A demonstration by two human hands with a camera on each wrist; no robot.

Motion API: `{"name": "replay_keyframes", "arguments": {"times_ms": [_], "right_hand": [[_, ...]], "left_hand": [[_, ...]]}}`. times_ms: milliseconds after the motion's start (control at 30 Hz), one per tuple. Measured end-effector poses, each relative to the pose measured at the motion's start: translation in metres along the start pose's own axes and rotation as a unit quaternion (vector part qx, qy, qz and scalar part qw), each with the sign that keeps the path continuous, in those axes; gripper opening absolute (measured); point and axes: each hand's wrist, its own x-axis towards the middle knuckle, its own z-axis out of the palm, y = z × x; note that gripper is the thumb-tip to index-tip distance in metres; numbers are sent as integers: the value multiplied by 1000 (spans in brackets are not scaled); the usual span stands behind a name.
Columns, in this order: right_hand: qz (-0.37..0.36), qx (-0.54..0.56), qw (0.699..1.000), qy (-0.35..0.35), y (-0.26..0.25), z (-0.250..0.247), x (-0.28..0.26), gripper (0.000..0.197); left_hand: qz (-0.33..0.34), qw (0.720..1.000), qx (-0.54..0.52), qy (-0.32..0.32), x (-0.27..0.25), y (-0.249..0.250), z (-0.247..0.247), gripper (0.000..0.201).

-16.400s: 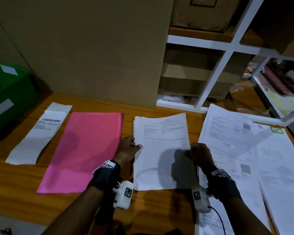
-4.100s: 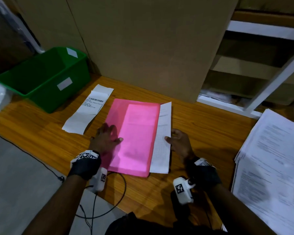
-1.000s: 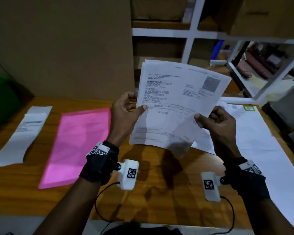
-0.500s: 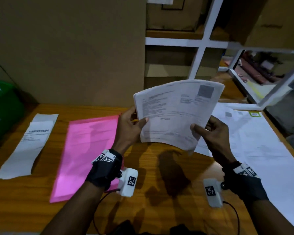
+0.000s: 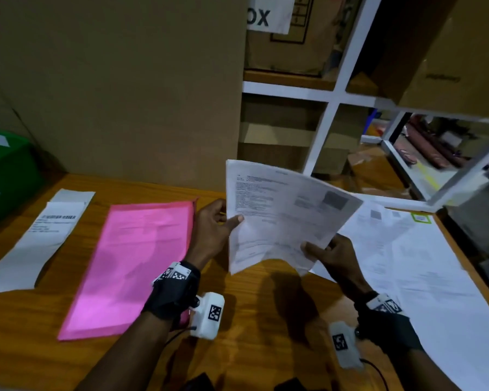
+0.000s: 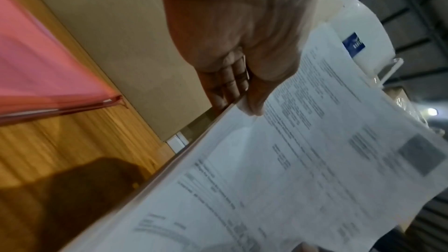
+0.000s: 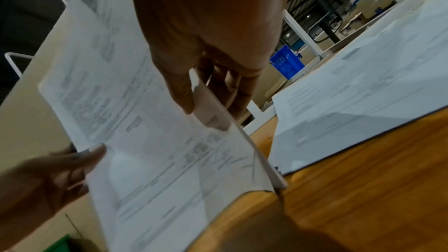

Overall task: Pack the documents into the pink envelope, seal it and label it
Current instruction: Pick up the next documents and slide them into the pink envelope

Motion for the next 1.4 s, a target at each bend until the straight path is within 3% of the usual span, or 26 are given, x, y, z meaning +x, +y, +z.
{"name": "replay_keyframes", "arguments": {"times_ms": [267, 400, 533, 667, 733, 800, 900, 967, 1133, 1400], "right_hand": [[20, 79, 997, -1, -48, -36, 29, 15], [51, 146, 988, 10, -43, -29, 16, 32], [70, 180, 979, 70, -43, -6, 2, 6], [17, 141, 984, 111, -56, -12, 4, 24], [-5, 124, 987, 99, -58, -21, 5, 4], [-19, 114, 987, 108, -53, -26, 9, 25], [-21, 81, 991, 102, -56, -25, 10, 25], [-40, 56, 993, 98, -57, -22, 10, 22], [-101, 45, 987, 117, -64, -11, 4, 9], [-29, -14, 994, 100, -9, 21, -10, 9]], "left_hand": [[-72, 979, -189, 32, 11, 23, -11, 31], [-106, 959, -259, 51, 11, 26, -8, 36], [-124, 958, -258, 28, 1, 22, 2, 37], [-124, 952, -270, 76, 9, 25, -27, 40], [-97, 956, -257, 105, 22, 28, -50, 43], [-69, 966, -229, 98, 34, 31, -67, 48], [-59, 987, -144, 37, 42, 35, -70, 52], [-36, 995, -90, 13, 42, 36, -65, 47], [23, 999, -19, 45, 36, 33, -53, 27], [-24, 997, 58, 39, 6, -28, -36, 32]]}}
